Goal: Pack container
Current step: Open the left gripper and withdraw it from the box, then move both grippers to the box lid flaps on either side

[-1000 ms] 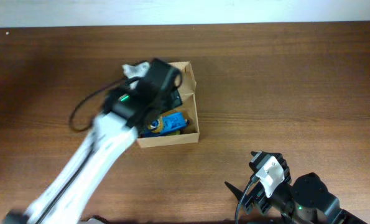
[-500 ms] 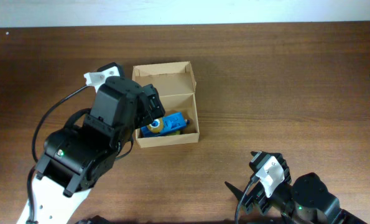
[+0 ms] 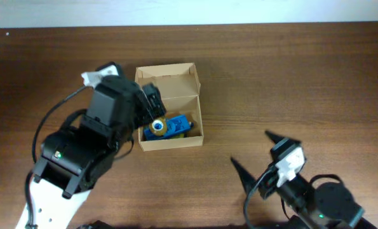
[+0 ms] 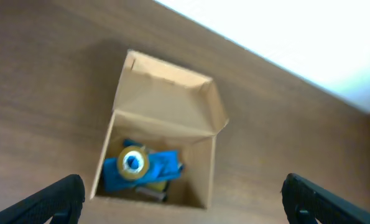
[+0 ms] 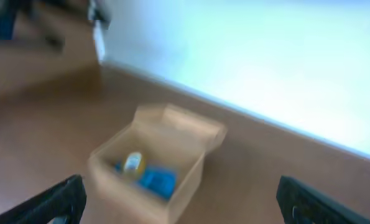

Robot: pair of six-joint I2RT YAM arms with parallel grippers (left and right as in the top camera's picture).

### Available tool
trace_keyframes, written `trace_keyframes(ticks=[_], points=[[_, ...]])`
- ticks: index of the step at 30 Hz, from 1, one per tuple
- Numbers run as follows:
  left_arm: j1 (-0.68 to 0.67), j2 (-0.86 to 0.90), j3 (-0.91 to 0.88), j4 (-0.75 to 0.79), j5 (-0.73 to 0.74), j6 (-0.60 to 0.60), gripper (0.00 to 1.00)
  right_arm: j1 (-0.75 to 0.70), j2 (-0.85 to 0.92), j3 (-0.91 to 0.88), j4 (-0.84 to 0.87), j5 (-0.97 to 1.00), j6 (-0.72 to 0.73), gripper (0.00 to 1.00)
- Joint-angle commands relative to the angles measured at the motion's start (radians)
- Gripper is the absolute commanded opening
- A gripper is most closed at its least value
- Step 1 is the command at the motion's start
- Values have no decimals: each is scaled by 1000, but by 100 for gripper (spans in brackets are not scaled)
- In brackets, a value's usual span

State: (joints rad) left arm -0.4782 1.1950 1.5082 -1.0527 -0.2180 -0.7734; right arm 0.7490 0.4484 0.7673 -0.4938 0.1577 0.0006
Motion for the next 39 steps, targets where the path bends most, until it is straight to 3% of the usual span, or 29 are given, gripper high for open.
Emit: trace_keyframes(ticks=[1,5,8,10,14,18,19,20,22,23,24,26,28,39], points=[[86,-7,4,53,95,25,100,-34,84,82,113,160,26,99],[166,-5,3,104,124,27,99,-44,154,82,160,177,26,99],[240,-4,3,151,110,26,100,-50,279,87,345,273,26,99],[266,3,3,159,68,26,99,-84,364,129,380,284,27,99],[283,37,0,156,-18,27,100,-221,586,332,220,177,98,99],[318,109,0,161,-24,27,100,-396,848,596,-14,-68,194,99],[332,127,0,163,-13,26,95,-439,914,661,-63,-122,222,99],[350,149,0,167,6,26,82,-472,968,711,-94,-168,240,98],[393,193,0,183,49,26,59,-531,1079,800,-132,-274,269,80],[415,215,0,195,72,26,41,-557,1129,834,-139,-329,282,66],[438,236,0,208,100,26,31,-578,1175,858,-139,-375,302,53],[482,275,0,235,160,26,2,-610,1245,880,-135,-431,357,25],[518,313,0,261,219,23,2,-631,1301,882,-135,-466,402,3],[643,587,0,297,524,19,2,-632,1558,882,-157,-625,499,3]])
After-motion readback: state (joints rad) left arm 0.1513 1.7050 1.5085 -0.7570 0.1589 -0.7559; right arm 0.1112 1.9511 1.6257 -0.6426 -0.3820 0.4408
